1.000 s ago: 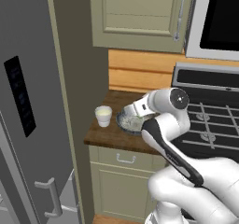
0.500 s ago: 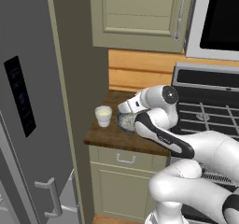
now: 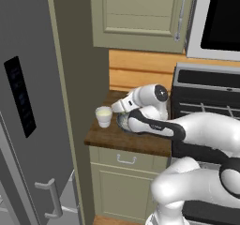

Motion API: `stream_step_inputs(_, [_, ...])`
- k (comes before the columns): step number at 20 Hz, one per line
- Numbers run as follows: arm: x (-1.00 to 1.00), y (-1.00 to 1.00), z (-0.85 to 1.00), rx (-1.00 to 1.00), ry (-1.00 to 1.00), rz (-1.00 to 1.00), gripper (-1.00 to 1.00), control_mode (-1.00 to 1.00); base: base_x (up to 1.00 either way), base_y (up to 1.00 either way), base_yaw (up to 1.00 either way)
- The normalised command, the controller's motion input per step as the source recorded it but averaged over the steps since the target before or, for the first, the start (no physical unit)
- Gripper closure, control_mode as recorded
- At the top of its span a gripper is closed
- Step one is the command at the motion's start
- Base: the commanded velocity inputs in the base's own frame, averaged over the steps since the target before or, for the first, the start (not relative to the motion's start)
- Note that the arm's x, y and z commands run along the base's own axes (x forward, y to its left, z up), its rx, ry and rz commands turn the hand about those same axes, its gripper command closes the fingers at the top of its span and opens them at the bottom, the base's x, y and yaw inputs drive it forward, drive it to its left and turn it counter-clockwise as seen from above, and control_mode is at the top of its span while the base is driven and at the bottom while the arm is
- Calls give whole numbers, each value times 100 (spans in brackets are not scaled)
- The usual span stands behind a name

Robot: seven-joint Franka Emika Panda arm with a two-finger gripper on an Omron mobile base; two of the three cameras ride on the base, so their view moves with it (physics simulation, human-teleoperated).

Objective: Grab a lemon wedge from the fridge and one ice cube from the ice bowl, and put them in the glass of lemonade.

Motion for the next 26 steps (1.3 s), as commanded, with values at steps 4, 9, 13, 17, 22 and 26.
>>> stream_step_inputs(4, [31, 19, -11, 0, 0, 8, 100, -100, 0, 0, 0])
stream_step_inputs(9, [31, 7, -9, 0, 0, 5, 100, -100, 0, 0, 0])
stream_step_inputs(13, [38, 13, -11, 0, 0, 2, 100, -100, 0, 0, 0])
stream_step_inputs(17, [41, 23, -16, 0, 0, 0, 100, -100, 0, 0, 0])
stream_step_inputs(22, [34, 17, -21, -2, 0, 1, 100, -100, 0, 0, 0])
stream_step_inputs(26, [9, 0, -16, -1, 0, 6, 100, -100, 0, 0, 0])
